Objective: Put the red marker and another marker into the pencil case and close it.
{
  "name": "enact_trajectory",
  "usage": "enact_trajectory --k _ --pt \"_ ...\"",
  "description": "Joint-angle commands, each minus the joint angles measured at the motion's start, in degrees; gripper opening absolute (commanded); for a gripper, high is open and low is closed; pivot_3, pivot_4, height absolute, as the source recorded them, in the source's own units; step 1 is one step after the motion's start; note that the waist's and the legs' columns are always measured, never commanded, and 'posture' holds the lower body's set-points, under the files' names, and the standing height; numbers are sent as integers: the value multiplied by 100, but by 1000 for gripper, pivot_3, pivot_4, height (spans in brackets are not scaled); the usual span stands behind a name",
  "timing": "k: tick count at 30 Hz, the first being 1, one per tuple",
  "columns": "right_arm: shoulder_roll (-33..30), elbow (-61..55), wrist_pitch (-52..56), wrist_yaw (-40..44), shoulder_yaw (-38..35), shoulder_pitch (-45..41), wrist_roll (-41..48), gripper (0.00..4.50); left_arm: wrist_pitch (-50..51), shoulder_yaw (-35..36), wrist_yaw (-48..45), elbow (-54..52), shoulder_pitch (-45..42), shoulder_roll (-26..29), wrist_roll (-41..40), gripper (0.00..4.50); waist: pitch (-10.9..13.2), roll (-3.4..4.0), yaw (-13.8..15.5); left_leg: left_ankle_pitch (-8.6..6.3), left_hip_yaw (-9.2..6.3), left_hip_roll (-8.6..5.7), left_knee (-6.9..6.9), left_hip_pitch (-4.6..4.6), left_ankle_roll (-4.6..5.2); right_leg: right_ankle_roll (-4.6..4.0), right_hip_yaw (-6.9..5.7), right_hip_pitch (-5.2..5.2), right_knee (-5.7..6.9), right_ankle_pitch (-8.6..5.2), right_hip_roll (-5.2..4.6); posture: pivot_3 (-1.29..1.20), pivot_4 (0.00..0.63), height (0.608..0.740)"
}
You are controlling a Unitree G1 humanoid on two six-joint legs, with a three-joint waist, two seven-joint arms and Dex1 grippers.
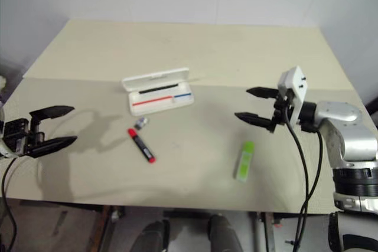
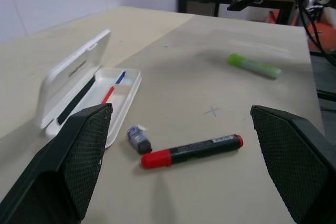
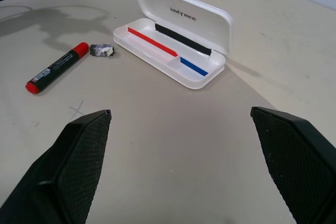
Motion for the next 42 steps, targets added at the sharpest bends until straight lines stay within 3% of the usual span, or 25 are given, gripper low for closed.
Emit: enact_trajectory --k 1,9,15,20,22,28,42 --pt "45 -339 19 -228 -275 18 193 4500 21 7 -538 -175 -162 46 -117 4477 0 0 -21 0 1 0 0 2 0 1 2 0 1 0 1 0 150 740" --pt "379 -827 129 -643 -199 132 371 4500 -239 -718 -321 -52 -1088 -458 276 4477 0 0 24 0 1 -1 8 4 0 4 3 2 7 2 4 0 150 740" --pt "565 -909 51 -813 -180 341 358 4500 -863 -1621 -82 232 -1748 -1254 1127 4477 -1 -2 84 0 3 -9 15 -4 0 15 8 5 0 8 0 0 150 740" --pt "617 -1062 27 -994 -226 483 322 4500 -1168 -2161 535 872 -2300 -1701 2018 4477 0 -2 74 1 3 -6 14 -5 1 15 10 -1 4 9 7 0 150 740" --pt "642 -1138 1 -1073 -267 645 323 4500 -1713 -2440 1257 1444 -2580 -1836 2773 4477 0 -3 92 1 1 -6 15 -5 2 16 9 -1 4 9 8 0 150 740" --pt "653 -1402 -8 -1278 -375 996 389 4500 -1974 -2760 2216 2349 -3125 -2239 3578 4477 0 -4 128 1 2 -11 24 -16 2 26 14 -4 0 14 6 0 150 740" --pt "716 -1330 -193 -1435 -328 1026 365 4500 -1590 -2846 2405 3594 -3971 -2525 3960 4477 1 -5 143 2 0 -13 27 -21 3 29 13 -6 2 16 7 0 150 740"
